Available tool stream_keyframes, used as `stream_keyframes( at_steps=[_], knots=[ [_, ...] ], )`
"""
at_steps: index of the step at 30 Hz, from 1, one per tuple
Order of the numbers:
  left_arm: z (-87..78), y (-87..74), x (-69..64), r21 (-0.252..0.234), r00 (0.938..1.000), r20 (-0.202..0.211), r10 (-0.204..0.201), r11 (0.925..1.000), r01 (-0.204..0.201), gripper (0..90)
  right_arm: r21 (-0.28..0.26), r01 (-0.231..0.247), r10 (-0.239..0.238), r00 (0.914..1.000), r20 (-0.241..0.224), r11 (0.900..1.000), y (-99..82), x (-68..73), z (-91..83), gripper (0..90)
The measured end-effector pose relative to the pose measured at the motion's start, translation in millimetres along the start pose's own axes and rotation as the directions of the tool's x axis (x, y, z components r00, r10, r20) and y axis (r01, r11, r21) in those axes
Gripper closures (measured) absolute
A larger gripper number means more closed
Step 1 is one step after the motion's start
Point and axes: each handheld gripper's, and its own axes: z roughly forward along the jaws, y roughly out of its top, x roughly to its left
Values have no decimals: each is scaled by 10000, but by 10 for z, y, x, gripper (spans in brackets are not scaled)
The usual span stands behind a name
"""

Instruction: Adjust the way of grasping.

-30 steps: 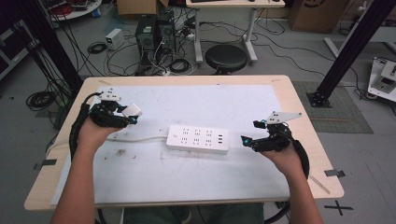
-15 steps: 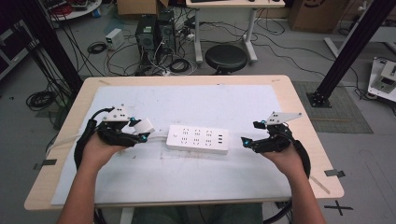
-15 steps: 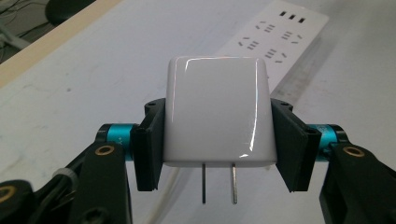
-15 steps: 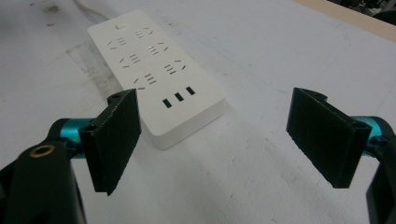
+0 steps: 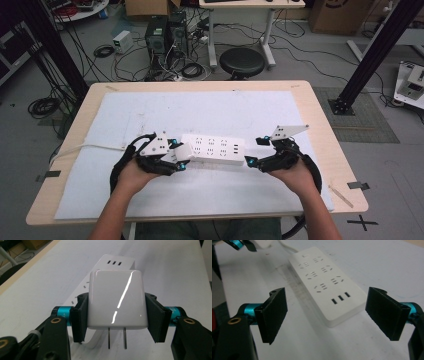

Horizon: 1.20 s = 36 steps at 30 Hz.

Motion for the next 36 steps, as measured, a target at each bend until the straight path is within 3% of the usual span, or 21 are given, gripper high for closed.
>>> stream_keyframes(
  at_steps=[7, 14, 16, 17, 19, 20, 21, 23, 24, 27, 29, 30, 32, 35, 36],
  knots=[
    [150, 9, -211, -521, 9968, 232, 764, 9958, -751, 425, 0, -437, 436, 9963, -747, 9990, -24, 124, 139, 182],
    [303, 19, -412, -679, 9845, -3, 1752, 9822, -1749, 425, -50, -1279, 1259, 9812, -1461, 9918, -69, 202, 272, 182],
    [348, 28, -453, -775, 9815, -3, 1916, 9785, -1910, 425, -108, -1549, 1507, 9733, -1729, 9879, -71, 213, 310, 182],
    [395, 35, -494, -719, 9777, -88, 2099, 9751, -2099, 425, -121, -1758, 1699, 9652, -1990, 9844, -70, 229, 338, 182],
    [417, 39, -509, -691, 9762, -71, 2166, 9738, -2166, 425, -156, -1834, 1760, 9615, -2111, 9829, -71, 233, 357, 182],
    [439, 41, -526, -686, 9740, -128, 2262, 9716, -2266, 425, -105, -2018, 1937, 9523, -2358, 9794, -76, 244, 393, 182],
    [458, 45, -544, -701, 9716, -198, 2357, 9691, -2365, 425, -105, -2018, 1937, 9523, -2358, 9794, -76, 244, 393, 182],
    [494, 54, -577, -770, 9685, -275, 2475, 9655, -2490, 425, -42, -2367, 2269, 9358, -2697, 9716, -93, 261, 453, 182],
    [509, 62, -593, -805, 9663, -356, 2550, 9630, -2571, 425, -42, -2367, 2269, 9358, -2697, 9716, -93, 261, 453, 182],
    [550, 87, -642, -918, 9577, -583, 2819, 9537, -2863, 425, -1, -2693, 2562, 9166, -3068, 9631, -105, 282, 508, 182],
    [563, 102, -665, -977, 9534, -672, 2942, 9490, -2997, 425, -28, -2706, 2562, 9146, -3130, 9627, -102, 297, 539, 182],
    [571, 106, -677, -1073, 9526, -757, 2945, 9474, -3014, 426, 42, -2846, 2708, 9072, -3221, 9586, -100, 308, 547, 182],
    [571, 120, -696, -1108, 9455, -960, 3110, 9407, -3207, 425, 32, -2952, 2784, 8973, -3424, 9554, -99, 309, 572, 182],
    [568, 135, -707, -1190, 9404, -1093, 3220, 9351, -3339, 426, 88, -3062, 2889, 8876, -3587, 9519, -91, 322, 609, 183],
    [570, 136, -713, -1259, 9417, -1090, 3183, 9353, -3307, 426, 91, -3143, 2953, 8811, -3693, 9493, -87, 327, 626, 185]
  ],
)
